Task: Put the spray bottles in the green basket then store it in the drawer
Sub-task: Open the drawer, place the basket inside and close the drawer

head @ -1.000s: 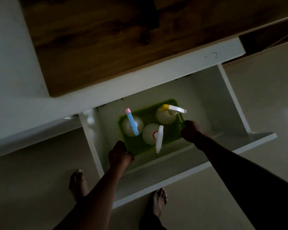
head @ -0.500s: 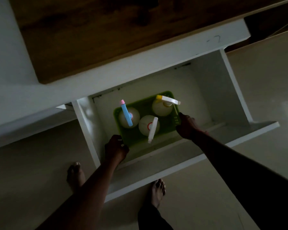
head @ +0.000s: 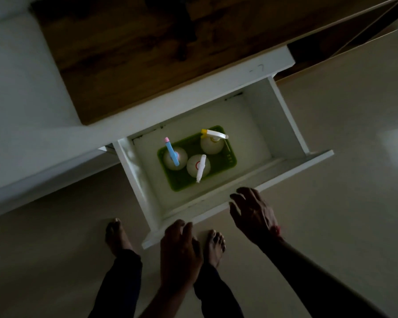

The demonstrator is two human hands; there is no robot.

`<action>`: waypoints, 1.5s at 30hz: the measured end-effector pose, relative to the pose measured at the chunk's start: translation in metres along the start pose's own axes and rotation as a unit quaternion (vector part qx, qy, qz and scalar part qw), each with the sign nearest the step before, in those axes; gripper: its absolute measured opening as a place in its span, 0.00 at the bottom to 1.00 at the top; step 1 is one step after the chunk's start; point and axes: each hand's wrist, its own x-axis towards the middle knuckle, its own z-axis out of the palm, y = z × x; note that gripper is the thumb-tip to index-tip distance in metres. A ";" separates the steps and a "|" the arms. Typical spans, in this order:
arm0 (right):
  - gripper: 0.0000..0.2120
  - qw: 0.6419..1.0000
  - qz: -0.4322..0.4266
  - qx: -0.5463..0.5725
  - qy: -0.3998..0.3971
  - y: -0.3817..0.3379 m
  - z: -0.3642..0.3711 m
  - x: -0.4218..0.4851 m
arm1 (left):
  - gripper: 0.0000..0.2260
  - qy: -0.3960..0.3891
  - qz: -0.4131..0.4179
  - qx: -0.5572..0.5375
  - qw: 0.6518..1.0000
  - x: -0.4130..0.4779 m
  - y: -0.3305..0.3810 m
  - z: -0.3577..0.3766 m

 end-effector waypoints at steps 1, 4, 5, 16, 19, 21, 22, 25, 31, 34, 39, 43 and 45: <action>0.13 1.000 0.000 -0.008 -0.017 -0.001 0.001 -0.009 | 0.22 -0.023 -0.005 0.013 1.000 -0.009 0.003 0.003; 0.26 0.996 -0.004 -0.042 -0.080 0.001 0.008 -0.025 | 0.33 -0.084 -0.039 0.046 0.995 -0.027 0.008 0.008; 0.30 0.994 0.002 -0.038 -0.102 0.001 0.011 -0.028 | 0.34 -0.097 -0.044 0.057 0.993 -0.030 0.008 0.008; 0.41 0.986 0.001 -0.038 -0.162 0.002 0.030 -0.024 | 0.43 -0.164 -0.130 0.061 0.976 -0.016 0.032 0.021; 0.43 0.985 -0.007 -0.057 -0.165 -0.002 0.029 -0.010 | 0.44 -0.157 -0.117 0.064 0.979 -0.006 0.026 0.014; 0.43 0.986 0.000 -0.057 -0.157 -0.008 0.028 0.001 | 0.45 -0.161 -0.112 0.055 0.979 0.002 0.020 0.007; 0.42 0.987 0.007 -0.053 -0.154 -0.011 0.028 0.007 | 0.48 -0.163 -0.109 0.052 0.979 0.007 0.017 0.003; 0.41 0.988 0.023 -0.037 -0.150 -0.024 0.023 0.028 | 0.49 -0.158 -0.088 0.050 0.982 0.024 0.007 -0.012; 0.45 0.987 0.032 -0.022 -0.154 -0.041 0.007 0.070 | 0.50 -0.148 -0.071 0.046 0.985 0.060 -0.007 -0.033; 0.46 0.987 0.035 -0.013 -0.156 -0.047 0.001 0.091 | 0.48 -0.138 -0.074 0.037 0.987 0.081 -0.013 -0.042; 0.49 0.985 0.036 -0.007 -0.167 -0.056 -0.005 0.131 | 0.49 -0.130 -0.066 0.029 0.989 0.115 -0.026 -0.060; 0.49 0.983 0.037 0.001 -0.180 -0.063 -0.008 0.161 | 0.49 -0.126 -0.029 0.058 0.990 0.137 -0.042 -0.073; 0.49 0.983 0.046 0.008 -0.179 -0.069 -0.010 0.173 | 0.49 -0.119 -0.005 0.081 0.990 0.145 -0.050 -0.079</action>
